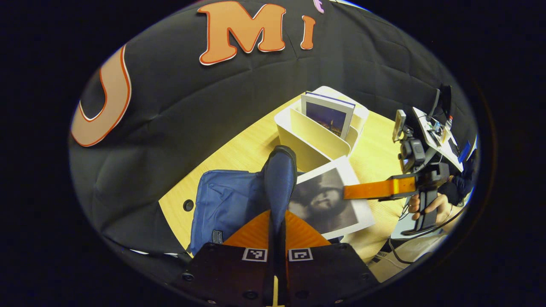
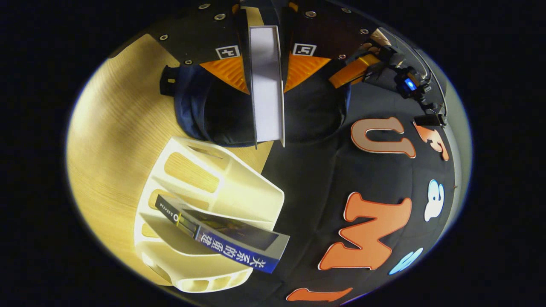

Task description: Open the schoolbag, grab two books from the bookshelf and put them into the schoolbag.

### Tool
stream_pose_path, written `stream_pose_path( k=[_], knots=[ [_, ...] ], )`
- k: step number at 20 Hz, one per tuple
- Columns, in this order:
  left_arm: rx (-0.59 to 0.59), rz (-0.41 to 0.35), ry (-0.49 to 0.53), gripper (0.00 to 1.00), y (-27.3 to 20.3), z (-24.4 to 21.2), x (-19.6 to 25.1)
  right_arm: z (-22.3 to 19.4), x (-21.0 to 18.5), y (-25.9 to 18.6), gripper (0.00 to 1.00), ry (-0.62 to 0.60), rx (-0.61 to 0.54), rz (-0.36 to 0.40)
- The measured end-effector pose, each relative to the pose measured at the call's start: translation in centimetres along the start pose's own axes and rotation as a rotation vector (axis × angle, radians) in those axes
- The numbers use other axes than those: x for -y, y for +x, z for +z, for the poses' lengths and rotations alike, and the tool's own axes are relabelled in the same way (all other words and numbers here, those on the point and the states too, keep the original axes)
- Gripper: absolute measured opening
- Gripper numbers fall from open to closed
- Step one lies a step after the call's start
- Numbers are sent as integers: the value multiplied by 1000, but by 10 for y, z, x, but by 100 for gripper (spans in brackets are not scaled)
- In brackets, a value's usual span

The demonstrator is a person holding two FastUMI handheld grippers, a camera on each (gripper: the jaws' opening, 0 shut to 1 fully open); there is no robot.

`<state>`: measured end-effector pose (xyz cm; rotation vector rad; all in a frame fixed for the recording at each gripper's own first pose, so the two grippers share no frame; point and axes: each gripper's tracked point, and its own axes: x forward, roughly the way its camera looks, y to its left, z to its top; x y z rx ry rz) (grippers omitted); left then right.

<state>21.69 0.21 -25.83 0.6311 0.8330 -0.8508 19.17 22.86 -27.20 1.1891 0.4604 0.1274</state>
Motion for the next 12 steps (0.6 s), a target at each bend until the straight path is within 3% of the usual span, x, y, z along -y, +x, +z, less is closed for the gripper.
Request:
stream_pose_path(
  k=[9, 10, 11, 12],
  knots=[
    [6, -6, -31, 4, -2, 3, 5, -36, -1, 79, 30, 11, -48, -62],
    [4, -6, -27, 4, -1, 1, 5, -34, -4, 86, 42, 19, -41, -66],
    [5, -7, -26, 4, 1, 2, 6, -34, -5, 92, 31, 25, -36, -84],
    [5, -8, -25, 4, 1, 3, 7, -34, -5, 94, 33, 28, -39, -102]
  ],
)
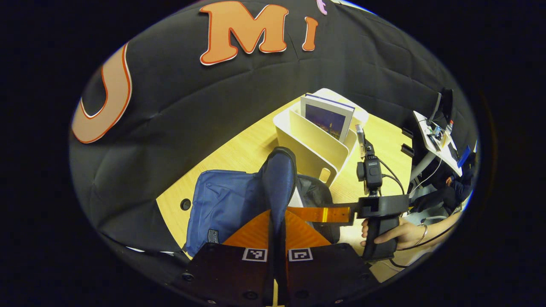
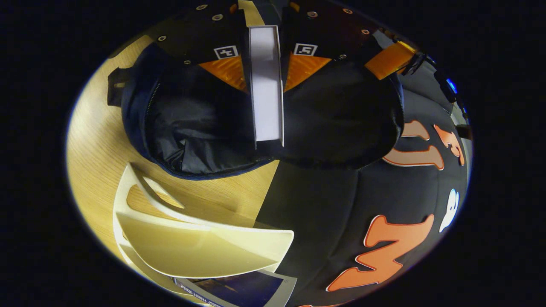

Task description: Open the schoolbag, grab two books from the bookshelf and put them into the schoolbag.

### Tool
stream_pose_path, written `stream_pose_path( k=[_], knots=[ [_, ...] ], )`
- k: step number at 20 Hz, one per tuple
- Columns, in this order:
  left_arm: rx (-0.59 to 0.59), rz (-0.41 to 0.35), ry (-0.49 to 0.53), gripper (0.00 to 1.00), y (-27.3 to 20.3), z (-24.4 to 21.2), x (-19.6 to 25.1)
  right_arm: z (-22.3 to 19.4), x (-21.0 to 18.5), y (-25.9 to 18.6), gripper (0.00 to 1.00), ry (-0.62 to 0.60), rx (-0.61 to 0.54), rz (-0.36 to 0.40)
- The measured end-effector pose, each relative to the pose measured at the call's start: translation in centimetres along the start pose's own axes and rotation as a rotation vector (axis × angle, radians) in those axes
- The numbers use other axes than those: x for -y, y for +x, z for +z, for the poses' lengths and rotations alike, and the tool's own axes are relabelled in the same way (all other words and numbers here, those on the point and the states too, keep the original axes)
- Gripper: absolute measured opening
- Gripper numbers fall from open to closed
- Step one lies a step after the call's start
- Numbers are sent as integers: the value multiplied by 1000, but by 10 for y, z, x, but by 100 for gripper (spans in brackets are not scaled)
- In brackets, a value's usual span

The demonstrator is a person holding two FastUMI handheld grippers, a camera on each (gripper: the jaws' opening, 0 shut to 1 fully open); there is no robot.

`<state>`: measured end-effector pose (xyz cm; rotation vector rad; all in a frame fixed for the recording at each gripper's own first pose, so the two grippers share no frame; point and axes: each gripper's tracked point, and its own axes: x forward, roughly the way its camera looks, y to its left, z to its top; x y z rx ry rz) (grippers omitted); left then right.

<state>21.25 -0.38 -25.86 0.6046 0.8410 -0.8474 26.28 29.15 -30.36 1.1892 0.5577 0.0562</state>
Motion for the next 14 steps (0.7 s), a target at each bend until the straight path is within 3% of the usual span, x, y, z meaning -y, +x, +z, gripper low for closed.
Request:
stream_pose_path(
  k=[1, 2, 3, 7, 8, 11, 14],
  knots=[
    [-2, 2, -1, 4, 0, -1, -2, 0, 4, -1, 35, -4, -3, -34],
    [-4, 4, -5, 4, 0, -1, -2, 0, 7, -2, 21, -12, -5, -49],
    [-2, 3, -6, 4, 1, -2, -3, -1, 12, -8, 52, -19, -9, -65],
    [1, 3, -11, 4, 1, -4, -7, 8, 24, -29, 90, -78, -10, -129],
    [0, 0, -9, 4, 2, -5, -7, 16, 26, -37, 95, -104, 4, -141],
    [-3, -11, 2, 4, 3, -6, -5, 73, 24, -68, 97, -271, 122, -174],
    [3, -23, 2, 4, 5, -7, -3, 123, -7, -123, 97, -508, 201, -185]
  ],
)
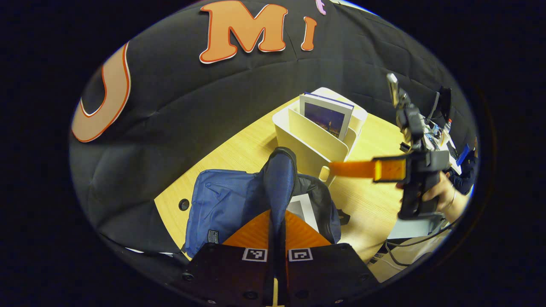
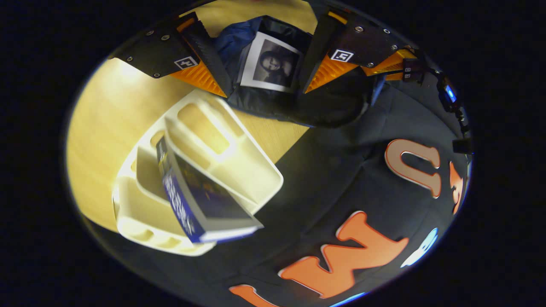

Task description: Open the schoolbag, grab two books from the bookshelf and put them into the schoolbag.

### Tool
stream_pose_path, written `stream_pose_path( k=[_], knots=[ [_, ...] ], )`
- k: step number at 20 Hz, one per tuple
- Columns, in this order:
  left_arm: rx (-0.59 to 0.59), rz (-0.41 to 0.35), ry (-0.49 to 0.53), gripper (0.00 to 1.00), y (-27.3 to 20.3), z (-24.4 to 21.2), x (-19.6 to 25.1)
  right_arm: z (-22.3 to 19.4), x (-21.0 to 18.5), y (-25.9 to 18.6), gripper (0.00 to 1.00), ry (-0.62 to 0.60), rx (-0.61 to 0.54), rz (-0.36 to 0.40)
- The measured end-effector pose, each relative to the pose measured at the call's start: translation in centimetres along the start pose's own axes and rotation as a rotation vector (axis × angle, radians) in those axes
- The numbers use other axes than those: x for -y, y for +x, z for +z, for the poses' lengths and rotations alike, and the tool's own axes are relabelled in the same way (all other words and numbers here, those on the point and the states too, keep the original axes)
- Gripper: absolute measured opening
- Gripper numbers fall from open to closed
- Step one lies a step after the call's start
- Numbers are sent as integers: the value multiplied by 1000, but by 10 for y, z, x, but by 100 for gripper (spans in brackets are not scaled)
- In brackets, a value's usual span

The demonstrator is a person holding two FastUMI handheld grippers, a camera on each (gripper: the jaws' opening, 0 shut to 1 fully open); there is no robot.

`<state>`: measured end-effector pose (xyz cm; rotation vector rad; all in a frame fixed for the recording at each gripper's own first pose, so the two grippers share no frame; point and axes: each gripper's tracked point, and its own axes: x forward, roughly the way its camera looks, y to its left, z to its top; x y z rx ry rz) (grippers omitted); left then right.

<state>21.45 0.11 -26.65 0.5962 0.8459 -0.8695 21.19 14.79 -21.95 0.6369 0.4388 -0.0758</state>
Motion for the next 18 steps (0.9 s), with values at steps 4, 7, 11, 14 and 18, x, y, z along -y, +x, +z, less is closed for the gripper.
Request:
stream_pose_path(
  k=[4, 7, 11, 14, 18],
  knots=[
    [-4, -18, -1, 4, 3, 1, 4, 98, 25, -50, 97, -423, 67, -150],
    [-6, -22, 8, 4, 3, 2, 2, 158, 15, -64, 97, -591, 44, -199],
    [-11, -30, 10, 4, 4, 1, 2, 177, 12, -52, 97, -638, -150, -199],
    [-6, -32, 8, 4, 5, 4, 1, 174, 11, -24, 97, -625, -340, -188],
    [-6, -42, -17, 4, 5, 0, -1, 160, 35, 18, 98, -628, -525, -277]
  ],
)
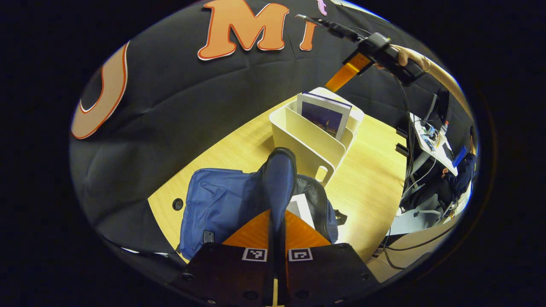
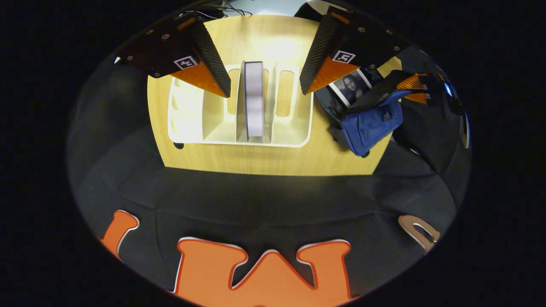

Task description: Open the schoolbag, grab two books from the bookshelf and put them into the schoolbag.

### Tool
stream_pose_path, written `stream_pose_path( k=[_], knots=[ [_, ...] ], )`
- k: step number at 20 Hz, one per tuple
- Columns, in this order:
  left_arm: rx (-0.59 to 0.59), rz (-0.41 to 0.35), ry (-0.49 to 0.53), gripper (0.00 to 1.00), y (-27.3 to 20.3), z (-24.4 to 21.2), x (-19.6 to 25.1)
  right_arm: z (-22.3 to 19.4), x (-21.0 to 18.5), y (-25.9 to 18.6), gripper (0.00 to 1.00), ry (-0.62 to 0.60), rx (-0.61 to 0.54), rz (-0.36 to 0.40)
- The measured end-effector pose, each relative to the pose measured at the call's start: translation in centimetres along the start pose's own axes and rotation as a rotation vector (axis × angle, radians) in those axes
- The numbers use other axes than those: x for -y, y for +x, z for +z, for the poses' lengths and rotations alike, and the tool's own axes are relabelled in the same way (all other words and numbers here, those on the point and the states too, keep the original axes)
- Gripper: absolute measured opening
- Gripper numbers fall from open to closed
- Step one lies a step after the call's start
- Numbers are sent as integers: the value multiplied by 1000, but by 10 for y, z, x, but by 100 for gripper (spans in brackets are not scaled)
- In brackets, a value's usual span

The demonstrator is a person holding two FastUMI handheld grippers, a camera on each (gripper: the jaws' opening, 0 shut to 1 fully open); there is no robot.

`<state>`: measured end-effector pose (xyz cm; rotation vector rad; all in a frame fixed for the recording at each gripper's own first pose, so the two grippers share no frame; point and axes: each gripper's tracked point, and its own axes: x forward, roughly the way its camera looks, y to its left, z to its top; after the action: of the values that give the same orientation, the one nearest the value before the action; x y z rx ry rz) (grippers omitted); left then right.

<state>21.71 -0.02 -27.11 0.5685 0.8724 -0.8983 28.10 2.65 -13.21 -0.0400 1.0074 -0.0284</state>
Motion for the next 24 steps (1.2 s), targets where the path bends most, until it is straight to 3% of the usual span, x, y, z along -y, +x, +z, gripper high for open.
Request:
stream_pose_path(
  k=[8, 10, 11, 13, 15, 16, 17, 18, 24],
  knots=[
    [-15, 5, -19, 4, 3, -3, -10, -7, 21, 65, 98, 16, -200, -23],
    [-20, 1, -20, 4, 6, -4, -9, -12, 19, 68, 92, 27, -235, -20],
    [-23, 0, -21, 4, 7, -4, -10, -13, 22, 71, 68, 25, -248, -39],
    [-26, -3, -19, 4, 7, -5, -10, -11, 26, 67, 35, 45, -261, -49],
    [-24, -3, -15, 4, 8, -4, -10, -18, 26, 69, 31, 36, -267, -50],
    [-25, -1, -15, 4, 8, -3, -11, -18, 26, 68, 20, 30, -270, -52],
    [-25, 1, -15, 4, 8, -4, -10, -17, 26, 64, 19, 32, -264, -52],
    [-25, 1, -17, 4, 7, -4, -11, -15, 26, 59, 30, 31, -250, -52],
    [-22, 4, -20, 4, 6, -3, -11, 12, 38, -20, 30, 79, -102, -24]
  ],
)
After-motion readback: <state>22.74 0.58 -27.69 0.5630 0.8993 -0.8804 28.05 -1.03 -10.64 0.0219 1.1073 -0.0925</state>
